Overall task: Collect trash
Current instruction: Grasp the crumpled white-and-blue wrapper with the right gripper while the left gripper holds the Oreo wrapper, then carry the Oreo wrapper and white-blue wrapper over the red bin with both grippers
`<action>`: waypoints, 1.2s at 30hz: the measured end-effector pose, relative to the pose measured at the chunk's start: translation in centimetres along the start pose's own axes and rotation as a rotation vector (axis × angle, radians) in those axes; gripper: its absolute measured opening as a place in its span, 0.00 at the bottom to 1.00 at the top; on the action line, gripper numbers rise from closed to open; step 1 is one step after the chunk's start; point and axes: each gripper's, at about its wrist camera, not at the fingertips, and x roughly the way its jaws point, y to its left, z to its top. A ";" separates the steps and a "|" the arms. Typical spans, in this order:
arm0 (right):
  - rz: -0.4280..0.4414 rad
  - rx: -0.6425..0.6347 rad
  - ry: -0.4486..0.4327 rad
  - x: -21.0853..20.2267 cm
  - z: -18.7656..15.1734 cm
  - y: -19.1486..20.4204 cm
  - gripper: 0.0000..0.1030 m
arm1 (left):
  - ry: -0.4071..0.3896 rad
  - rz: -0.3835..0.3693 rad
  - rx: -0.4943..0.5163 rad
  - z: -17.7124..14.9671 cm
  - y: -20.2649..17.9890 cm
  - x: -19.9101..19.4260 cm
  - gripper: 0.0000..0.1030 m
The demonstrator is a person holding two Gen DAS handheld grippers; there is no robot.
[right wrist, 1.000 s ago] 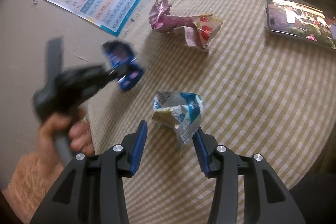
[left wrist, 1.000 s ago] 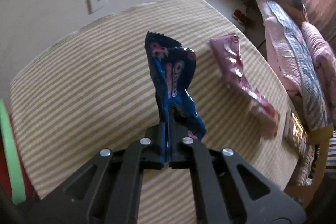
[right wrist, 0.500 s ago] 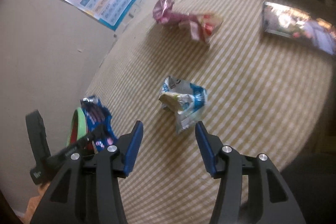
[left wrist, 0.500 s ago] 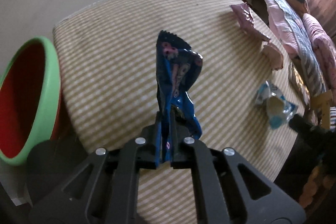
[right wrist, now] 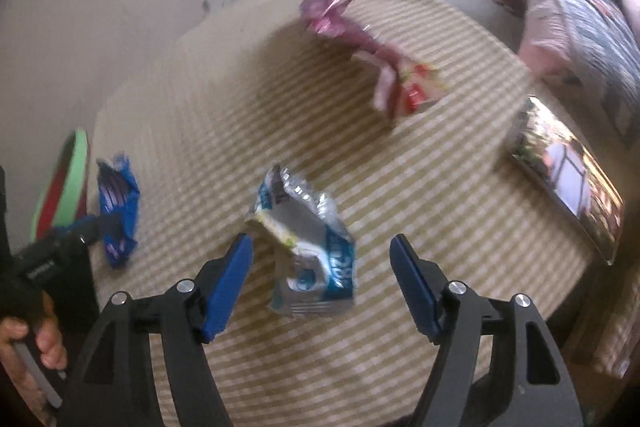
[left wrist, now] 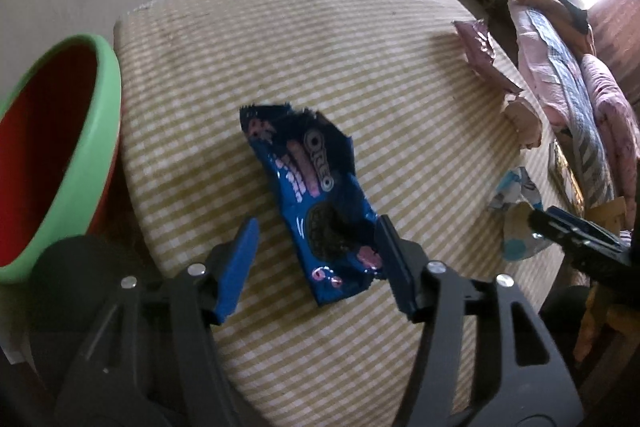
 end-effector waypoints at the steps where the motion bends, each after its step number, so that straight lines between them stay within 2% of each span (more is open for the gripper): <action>1: 0.001 -0.011 0.017 0.5 -0.1 0.3 0.65 | 0.003 -0.002 0.001 -0.1 -0.1 0.2 0.56; 2: 0.011 -0.011 0.024 0.8 -0.2 0.5 0.62 | 0.003 -0.003 0.002 -0.1 -0.1 0.2 0.56; 4: 0.053 0.017 0.037 1.3 -0.8 0.6 0.40 | -0.004 0.004 0.010 -0.1 -0.2 0.4 0.56; 5: 0.074 0.036 0.044 1.6 -1.2 0.7 0.34 | -0.004 0.007 0.014 -0.1 -0.3 0.5 0.55; 7: 0.095 0.054 0.041 1.6 -1.8 1.1 0.29 | 0.004 0.009 0.022 -0.2 -0.3 0.8 0.45; 9: 0.123 0.060 0.025 1.3 -2.4 1.8 0.28 | 0.017 0.004 0.023 -0.4 -0.3 1.1 0.26; 11: 0.141 0.069 0.006 0.6 -2.7 2.6 0.28 | 0.027 -0.005 0.017 -0.6 0.0 1.3 0.13; 14: 0.156 0.074 -0.033 -0.8 -3.1 3.6 0.27 | 0.004 -0.024 -0.002 -0.6 0.5 0.6 0.07; 19: 0.164 0.089 -0.094 -2.6 -3.7 4.4 0.27 | -0.059 -0.049 -0.020 -0.3 1.1 -1.7 0.05; 25: 0.171 0.117 -0.127 -4.2 -4.2 4.7 0.27 | -0.131 -0.075 -0.022 -0.1 1.7 -4.7 0.05; 31: 0.179 0.108 -0.144 -5.6 -4.9 6.2 0.27 | -0.168 -0.091 -0.019 -0.2 2.2 -6.4 0.05; 36: 0.181 0.086 -0.139 -5.3 -4.7 7.7 0.27 | -0.176 -0.102 -0.017 -0.5 2.4 -6.8 0.05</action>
